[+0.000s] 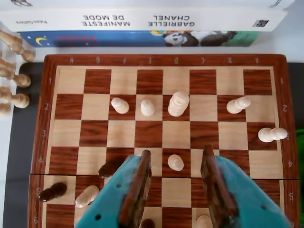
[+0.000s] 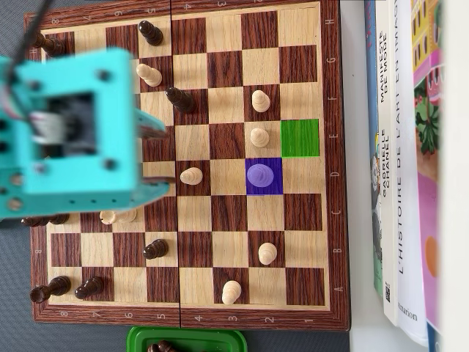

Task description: Play chess

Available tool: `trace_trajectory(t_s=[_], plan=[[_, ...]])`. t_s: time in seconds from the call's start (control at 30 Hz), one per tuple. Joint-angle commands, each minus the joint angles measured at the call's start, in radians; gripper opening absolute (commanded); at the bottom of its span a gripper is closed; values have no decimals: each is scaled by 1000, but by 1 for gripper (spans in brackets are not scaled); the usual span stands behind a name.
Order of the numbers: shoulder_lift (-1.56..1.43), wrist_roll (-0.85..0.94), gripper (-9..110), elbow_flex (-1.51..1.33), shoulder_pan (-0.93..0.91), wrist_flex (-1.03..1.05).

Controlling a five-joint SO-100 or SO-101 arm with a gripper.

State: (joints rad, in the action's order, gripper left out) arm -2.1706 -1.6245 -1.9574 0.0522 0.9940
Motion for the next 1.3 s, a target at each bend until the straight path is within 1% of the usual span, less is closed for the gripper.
trace_trajectory(t_s=[0.0, 0.17, 0.3, 0.77, 0.9, 1.27], plan=[[75, -12, 16, 130, 2, 52], [181, -23, 17, 219, 6, 100], [247, -23, 20, 265, 0, 100], [534, -14, 20, 468, -37, 100], [581, -9, 20, 492, -67, 101], [683, -15, 20, 561, -44, 101]])
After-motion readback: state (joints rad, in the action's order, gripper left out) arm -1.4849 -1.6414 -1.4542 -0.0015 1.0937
